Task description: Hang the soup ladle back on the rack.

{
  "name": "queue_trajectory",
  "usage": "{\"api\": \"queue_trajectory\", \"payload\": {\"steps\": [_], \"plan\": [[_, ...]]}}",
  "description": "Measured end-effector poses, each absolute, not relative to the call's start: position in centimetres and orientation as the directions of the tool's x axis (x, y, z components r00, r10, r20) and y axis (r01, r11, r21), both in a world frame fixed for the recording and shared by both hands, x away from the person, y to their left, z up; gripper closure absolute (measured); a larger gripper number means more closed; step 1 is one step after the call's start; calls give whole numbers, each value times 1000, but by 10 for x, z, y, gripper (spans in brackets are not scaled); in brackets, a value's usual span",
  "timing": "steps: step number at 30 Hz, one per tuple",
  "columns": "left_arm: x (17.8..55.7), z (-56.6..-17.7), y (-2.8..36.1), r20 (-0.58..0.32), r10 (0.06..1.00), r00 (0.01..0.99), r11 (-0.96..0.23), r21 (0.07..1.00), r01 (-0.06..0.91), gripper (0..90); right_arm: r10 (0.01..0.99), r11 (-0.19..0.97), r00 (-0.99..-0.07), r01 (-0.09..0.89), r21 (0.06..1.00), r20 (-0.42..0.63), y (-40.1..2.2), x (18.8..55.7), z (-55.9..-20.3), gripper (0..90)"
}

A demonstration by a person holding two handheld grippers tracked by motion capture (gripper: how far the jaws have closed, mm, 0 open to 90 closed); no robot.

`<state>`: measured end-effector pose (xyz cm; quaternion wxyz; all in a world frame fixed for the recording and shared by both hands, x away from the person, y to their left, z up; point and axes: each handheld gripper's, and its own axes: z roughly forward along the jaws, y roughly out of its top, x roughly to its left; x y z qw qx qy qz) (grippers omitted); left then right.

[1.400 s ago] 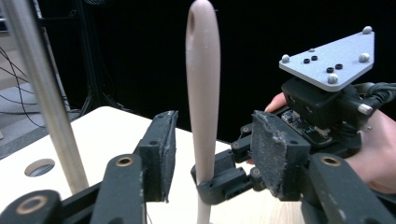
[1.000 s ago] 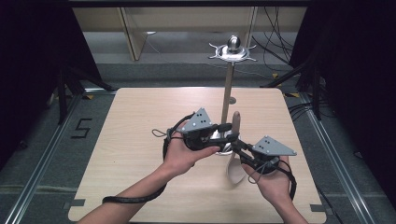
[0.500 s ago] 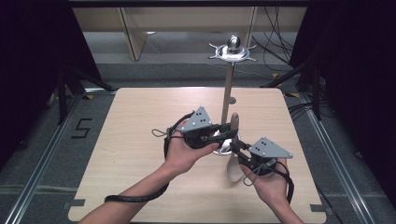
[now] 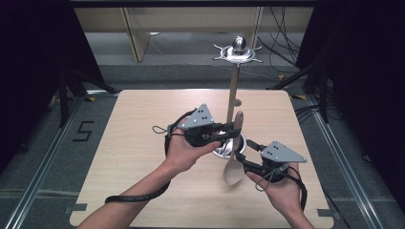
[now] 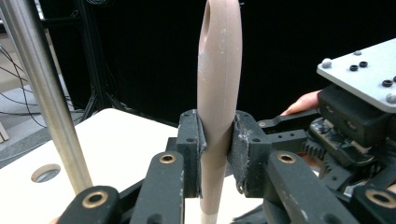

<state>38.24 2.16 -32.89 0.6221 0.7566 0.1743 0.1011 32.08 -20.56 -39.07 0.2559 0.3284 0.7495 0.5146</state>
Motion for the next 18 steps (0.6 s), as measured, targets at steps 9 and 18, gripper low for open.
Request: {"api": "queue_trajectory", "payload": {"steps": [9,18], "plan": [[392,-323,35,-61,383,922,-160,978,131,737,764,188,-645,241,952,13,-233,309,-397,422],[400,-312,42,-37,350,936,-171,980,103,737,814,171,-579,315,933,47,-264,307,-418,433]]}}
